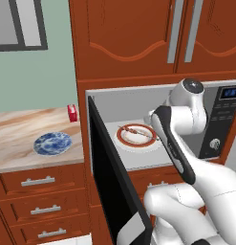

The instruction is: Pick the kebab skewer from the microwave and place it on plate located on the counter.

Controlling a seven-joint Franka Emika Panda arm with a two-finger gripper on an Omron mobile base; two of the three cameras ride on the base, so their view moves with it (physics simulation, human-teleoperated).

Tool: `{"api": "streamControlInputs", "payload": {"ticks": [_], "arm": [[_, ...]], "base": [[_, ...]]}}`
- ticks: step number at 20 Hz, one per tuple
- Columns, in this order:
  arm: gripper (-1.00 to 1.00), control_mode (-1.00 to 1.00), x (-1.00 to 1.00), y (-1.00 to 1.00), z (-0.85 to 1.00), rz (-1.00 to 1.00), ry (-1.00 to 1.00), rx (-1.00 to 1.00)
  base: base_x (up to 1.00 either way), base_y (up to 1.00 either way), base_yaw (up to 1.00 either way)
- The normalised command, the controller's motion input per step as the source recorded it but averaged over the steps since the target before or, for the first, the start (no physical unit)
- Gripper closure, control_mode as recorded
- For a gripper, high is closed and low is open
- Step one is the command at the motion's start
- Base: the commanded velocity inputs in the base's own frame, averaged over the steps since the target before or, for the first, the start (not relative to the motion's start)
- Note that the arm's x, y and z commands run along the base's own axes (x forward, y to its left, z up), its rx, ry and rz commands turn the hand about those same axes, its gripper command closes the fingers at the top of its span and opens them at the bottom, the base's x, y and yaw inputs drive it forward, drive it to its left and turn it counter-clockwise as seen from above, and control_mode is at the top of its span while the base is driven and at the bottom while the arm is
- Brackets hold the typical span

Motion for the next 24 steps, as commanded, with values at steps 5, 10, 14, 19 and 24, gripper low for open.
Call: {"api": "streamControlInputs", "payload": {"ticks": [5, 10, 14, 19, 24], "arm": [[-1.00, -1.00, 0.62, -0.12, -0.20, 0.16, 0.03, 0.01], [-1.00, -1.00, 0.22, -0.01, -0.42, 0.18, -0.04, 0.00], [-1.00, -1.00, 0.13, 0.00, -0.41, 0.10, -0.04, 0.00], [-1.00, -1.00, 0.30, 0.00, -0.49, 0.04, 0.00, 0.01], [-1.00, -1.00, 0.35, 0.00, -0.46, 0.01, 0.00, 0.00]], "base": [[0.00, 0.00, 0.00], [0.00, 0.00, 0.00], [0.00, 0.00, 0.00], [0.00, 0.00, 0.00], [0.00, 0.00, 0.00]]}}
